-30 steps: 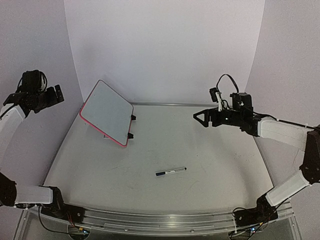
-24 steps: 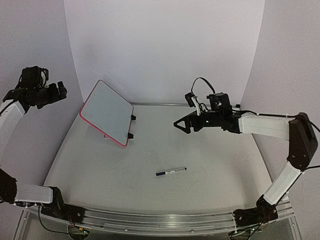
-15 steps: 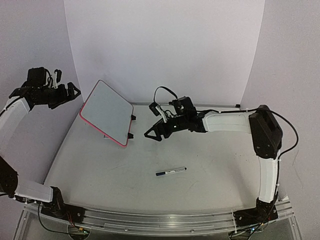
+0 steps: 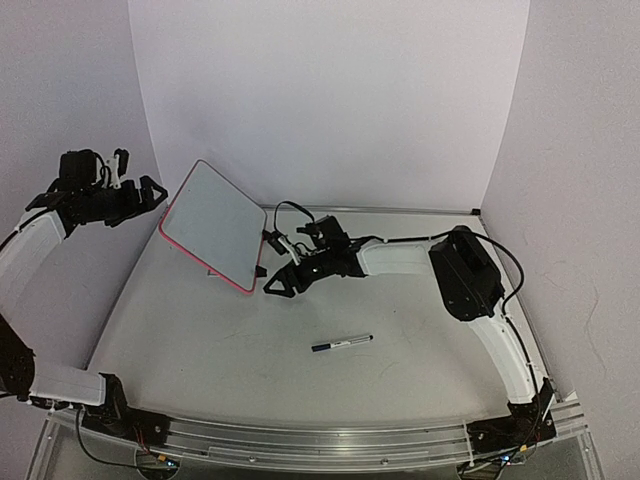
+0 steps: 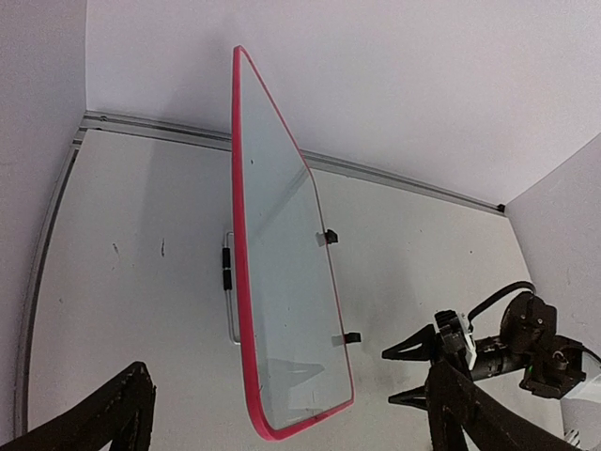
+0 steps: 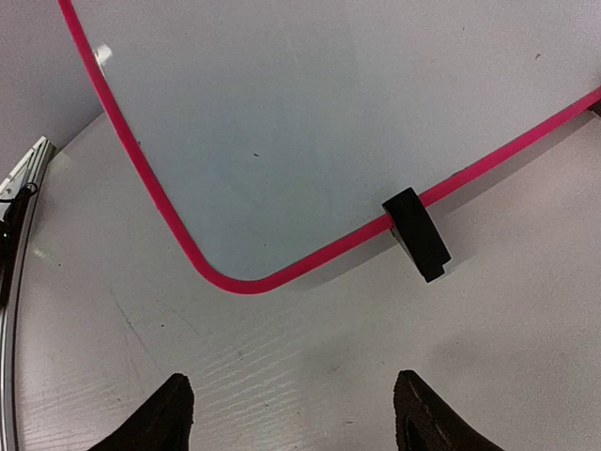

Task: Write a sentence on the whiteboard
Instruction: Move the whiteboard to the corner of the board.

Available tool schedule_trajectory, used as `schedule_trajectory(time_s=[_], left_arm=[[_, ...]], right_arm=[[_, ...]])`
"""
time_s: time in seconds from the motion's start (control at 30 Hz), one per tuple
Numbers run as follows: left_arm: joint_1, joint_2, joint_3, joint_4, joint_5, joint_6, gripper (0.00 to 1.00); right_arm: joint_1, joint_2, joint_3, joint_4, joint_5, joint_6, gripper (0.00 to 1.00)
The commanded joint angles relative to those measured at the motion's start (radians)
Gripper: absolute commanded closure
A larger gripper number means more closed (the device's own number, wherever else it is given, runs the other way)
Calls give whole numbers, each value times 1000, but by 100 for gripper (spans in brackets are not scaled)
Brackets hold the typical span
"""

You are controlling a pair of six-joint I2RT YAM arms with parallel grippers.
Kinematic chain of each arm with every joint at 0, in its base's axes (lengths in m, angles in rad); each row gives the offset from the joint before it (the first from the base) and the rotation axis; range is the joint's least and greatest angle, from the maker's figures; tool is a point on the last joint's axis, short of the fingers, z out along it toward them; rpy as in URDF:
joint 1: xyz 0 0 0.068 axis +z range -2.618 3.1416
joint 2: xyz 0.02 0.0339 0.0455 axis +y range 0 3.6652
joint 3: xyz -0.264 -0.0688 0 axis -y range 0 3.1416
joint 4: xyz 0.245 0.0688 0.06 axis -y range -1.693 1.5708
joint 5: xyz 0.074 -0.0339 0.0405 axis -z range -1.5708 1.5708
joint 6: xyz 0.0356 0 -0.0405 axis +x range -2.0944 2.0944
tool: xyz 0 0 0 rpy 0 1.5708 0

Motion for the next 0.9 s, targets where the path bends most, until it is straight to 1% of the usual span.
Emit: schedule_trajectory(time_s=[0.0,0.17,0.27,0.4,0.47,0.57,0.67,0.87], left_arm=[[7,15,-15,68,70,3,0],[6,36,-12,54,81,10,1],[8,61,-2,48,108,8,3],[8,100,10,44,153,5,9],[8,118,19,33,160,6,12],[8,133,23,28,161,6,14],[8,145,27,24,163,6,19],[9,163,30,16,168,6,30]], right_arm=[[6,72,118,-10,-5,25,37],[6,131,188,-17,20,59,38],[6,159,222,-19,48,75,39],[6,188,263,-21,72,83,39],[6,203,284,-25,81,86,40],[6,221,326,-31,80,88,42],[5,240,358,-34,81,83,44],[5,267,406,-45,85,69,42]])
